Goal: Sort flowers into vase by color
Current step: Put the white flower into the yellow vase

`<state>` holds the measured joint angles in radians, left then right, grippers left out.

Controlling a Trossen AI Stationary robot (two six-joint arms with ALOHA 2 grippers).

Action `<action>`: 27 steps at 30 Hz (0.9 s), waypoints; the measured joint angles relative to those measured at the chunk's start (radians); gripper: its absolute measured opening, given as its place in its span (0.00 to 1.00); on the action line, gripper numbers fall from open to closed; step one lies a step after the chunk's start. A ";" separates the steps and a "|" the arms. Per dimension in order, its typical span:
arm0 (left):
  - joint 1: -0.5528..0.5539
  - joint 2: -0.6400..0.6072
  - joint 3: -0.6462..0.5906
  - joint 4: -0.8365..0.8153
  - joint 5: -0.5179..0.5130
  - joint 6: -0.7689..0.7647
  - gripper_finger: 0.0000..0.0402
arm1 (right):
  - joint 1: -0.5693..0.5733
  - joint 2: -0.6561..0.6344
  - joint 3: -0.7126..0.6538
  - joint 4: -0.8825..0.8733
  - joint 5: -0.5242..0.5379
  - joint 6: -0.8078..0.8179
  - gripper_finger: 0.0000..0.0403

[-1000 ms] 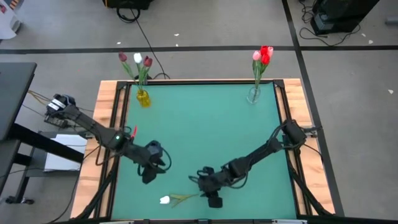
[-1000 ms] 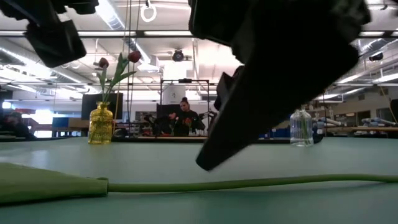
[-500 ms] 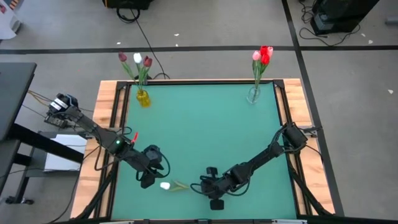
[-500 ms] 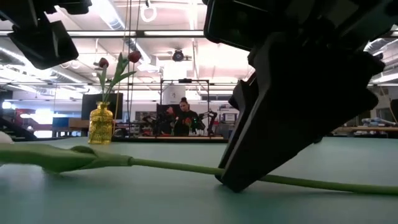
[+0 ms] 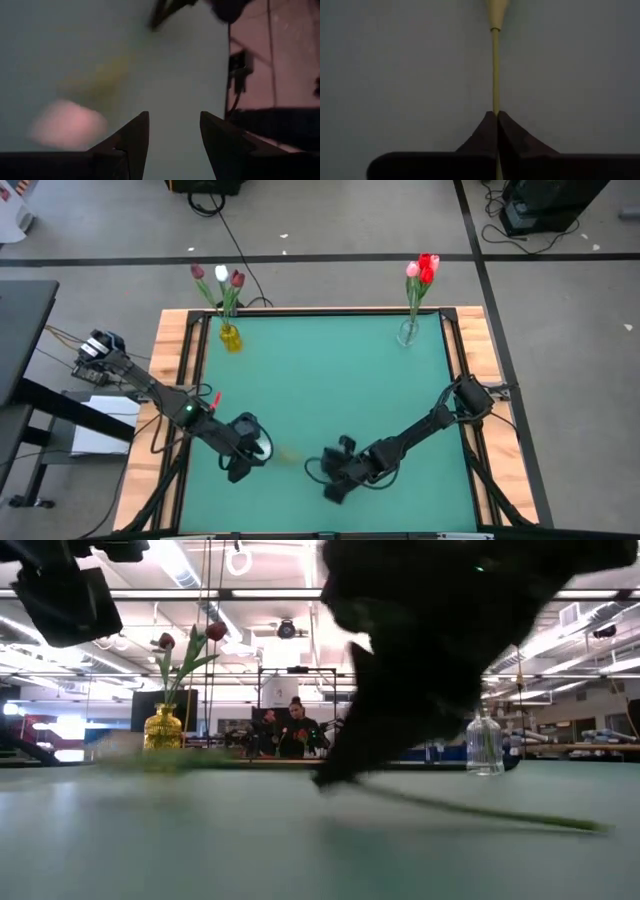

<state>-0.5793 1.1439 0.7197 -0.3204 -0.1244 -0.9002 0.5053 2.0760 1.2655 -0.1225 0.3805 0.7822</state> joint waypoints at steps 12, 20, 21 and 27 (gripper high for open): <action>0.134 -0.208 0.001 0.024 -0.344 0.048 0.45 | -0.034 -0.082 0.002 0.080 0.697 0.483 0.00; 0.281 -0.265 0.001 0.144 -0.346 0.187 0.45 | -0.126 -0.137 0.004 0.631 0.573 -0.170 0.00; 0.297 -0.269 0.001 0.154 -0.346 0.205 0.45 | -0.145 -0.144 0.004 0.681 0.549 -0.232 0.00; 0.369 -0.270 0.000 0.360 -0.328 0.383 0.45 | -0.257 -0.183 0.004 0.727 0.356 -0.305 0.00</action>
<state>-0.2104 0.8734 0.7200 0.0401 -0.4521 -0.5173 0.2478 1.8929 1.2697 0.6044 0.7363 0.4768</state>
